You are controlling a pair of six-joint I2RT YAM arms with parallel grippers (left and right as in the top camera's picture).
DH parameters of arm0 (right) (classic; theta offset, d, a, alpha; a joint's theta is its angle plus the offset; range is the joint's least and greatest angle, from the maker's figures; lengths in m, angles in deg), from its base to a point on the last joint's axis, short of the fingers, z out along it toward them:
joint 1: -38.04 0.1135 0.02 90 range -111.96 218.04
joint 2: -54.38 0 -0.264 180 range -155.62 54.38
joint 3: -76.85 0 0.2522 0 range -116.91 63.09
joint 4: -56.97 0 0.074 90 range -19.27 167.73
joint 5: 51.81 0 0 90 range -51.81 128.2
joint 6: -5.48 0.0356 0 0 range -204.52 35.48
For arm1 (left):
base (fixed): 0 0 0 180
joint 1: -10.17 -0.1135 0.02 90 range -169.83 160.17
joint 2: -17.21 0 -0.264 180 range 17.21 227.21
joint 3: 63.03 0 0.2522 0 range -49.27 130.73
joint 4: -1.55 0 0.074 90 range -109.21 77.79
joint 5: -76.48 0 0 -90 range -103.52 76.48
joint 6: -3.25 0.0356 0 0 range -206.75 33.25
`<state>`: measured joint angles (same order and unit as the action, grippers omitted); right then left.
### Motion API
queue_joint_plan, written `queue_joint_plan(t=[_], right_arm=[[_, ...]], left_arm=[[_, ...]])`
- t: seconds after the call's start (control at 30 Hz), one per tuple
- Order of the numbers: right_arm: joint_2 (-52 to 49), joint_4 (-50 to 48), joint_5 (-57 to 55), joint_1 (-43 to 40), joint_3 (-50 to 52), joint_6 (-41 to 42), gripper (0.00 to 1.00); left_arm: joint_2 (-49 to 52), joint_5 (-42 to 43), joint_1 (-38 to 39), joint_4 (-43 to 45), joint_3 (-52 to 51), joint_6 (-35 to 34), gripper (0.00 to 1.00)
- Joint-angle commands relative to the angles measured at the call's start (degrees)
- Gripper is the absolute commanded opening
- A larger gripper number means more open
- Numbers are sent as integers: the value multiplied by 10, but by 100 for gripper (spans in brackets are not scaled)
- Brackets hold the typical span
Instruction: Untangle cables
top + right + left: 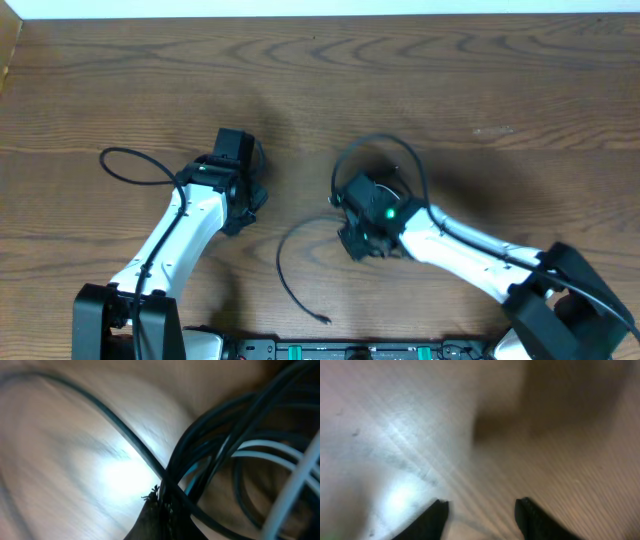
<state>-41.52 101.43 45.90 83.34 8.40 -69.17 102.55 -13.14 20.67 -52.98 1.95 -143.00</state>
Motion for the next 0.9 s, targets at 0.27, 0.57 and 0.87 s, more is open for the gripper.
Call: queue_joint_plan(t=[0.27, 0.57, 0.87], right_arm=[[90, 18, 194, -153, -120, 174, 1], [89, 19, 339, -200, -120, 230, 1], [89, 41, 27, -197, -120, 262, 2]], left_arm=[[-2, 392, -2, 104, -1, 370, 41], [-2, 496, 20, 145, -1, 434, 51], [-2, 474, 78, 156, -1, 414, 61]])
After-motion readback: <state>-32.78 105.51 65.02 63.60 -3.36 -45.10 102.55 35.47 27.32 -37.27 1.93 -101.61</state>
